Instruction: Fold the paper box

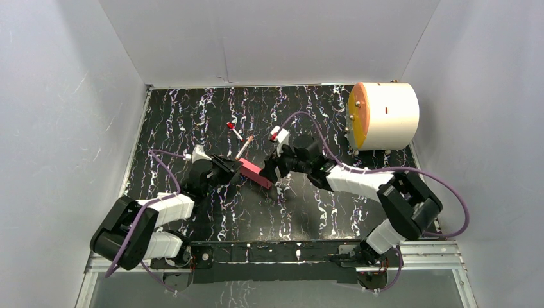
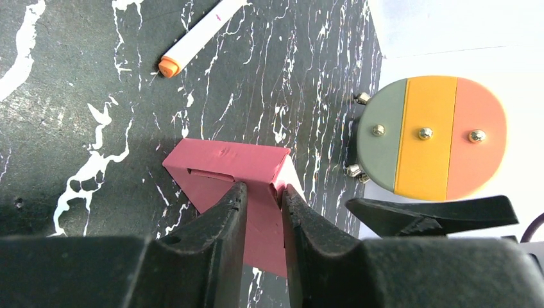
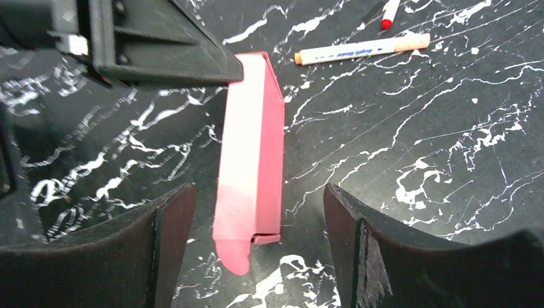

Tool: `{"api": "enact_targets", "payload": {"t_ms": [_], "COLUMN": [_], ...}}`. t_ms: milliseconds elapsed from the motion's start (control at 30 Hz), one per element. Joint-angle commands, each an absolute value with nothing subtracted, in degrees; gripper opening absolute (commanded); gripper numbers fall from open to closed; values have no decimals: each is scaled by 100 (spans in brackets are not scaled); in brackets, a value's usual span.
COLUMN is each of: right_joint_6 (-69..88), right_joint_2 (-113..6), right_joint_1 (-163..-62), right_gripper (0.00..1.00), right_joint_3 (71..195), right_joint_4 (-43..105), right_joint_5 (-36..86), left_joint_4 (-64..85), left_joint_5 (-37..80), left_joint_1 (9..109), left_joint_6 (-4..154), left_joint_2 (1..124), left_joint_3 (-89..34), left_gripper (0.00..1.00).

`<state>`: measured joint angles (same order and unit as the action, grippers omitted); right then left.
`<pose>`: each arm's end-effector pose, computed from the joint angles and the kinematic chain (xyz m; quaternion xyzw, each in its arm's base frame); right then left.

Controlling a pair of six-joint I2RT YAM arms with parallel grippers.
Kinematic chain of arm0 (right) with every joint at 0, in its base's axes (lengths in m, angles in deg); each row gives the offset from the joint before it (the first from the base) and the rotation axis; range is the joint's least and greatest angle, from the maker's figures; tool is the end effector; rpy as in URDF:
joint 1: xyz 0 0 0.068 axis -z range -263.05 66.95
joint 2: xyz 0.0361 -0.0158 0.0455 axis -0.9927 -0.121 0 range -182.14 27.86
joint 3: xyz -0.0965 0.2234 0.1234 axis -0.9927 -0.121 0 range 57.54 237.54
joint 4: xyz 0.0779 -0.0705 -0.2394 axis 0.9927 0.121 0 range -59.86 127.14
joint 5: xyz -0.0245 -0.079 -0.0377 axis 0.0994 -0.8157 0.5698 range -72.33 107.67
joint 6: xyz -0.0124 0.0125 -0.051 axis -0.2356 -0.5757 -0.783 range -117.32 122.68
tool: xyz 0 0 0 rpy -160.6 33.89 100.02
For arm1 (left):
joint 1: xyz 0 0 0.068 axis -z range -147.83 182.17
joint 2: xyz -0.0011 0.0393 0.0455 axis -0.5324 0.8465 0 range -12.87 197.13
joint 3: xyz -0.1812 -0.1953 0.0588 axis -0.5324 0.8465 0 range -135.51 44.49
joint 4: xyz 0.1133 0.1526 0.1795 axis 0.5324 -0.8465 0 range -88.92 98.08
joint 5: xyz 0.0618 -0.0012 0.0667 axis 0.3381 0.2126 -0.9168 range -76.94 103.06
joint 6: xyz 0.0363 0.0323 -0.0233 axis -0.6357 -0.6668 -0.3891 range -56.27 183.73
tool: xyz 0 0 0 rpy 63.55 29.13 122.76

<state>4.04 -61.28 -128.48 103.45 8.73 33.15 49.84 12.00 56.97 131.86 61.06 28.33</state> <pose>0.2291 0.2463 0.2132 -0.3778 0.7324 0.3229 0.4654 0.2123 -0.0975 0.1617 -0.3000 0.7402 -0.4312 0.4198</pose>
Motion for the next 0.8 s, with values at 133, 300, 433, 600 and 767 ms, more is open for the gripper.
{"api": "enact_targets", "payload": {"t_ms": [133, 300, 433, 600, 767], "right_joint_6": [2042, 1676, 717, -7, -575], "right_joint_2": [-5306, -5034, -5019, -4980, -5010], "right_joint_1": [-12698, -12773, -13155, -13551, -13984], "right_gripper": [71, 69, 68, 64, 57], "right_joint_3": [9558, 9501, 9783, 9897, 10083], "right_joint_4": [-194, 456, 1398, 1913, 2178], "right_joint_5": [2992, 3055, 2493, 1837, 933], "left_joint_4": [4065, 3979, 3871, 3729, 3628], "left_joint_5": [890, 935, 975, 1007, 1038], "left_joint_1": [5612, 5608, 5612, 5608, 5612], "left_joint_6": [12850, 12816, 12757, 12687, 12625], "left_joint_2": [6397, 6312, 6276, 6208, 6170], "left_joint_3": [3070, 3014, 2928, 2837, 2768], "left_gripper": [23, 23, 23, 24, 24]}}
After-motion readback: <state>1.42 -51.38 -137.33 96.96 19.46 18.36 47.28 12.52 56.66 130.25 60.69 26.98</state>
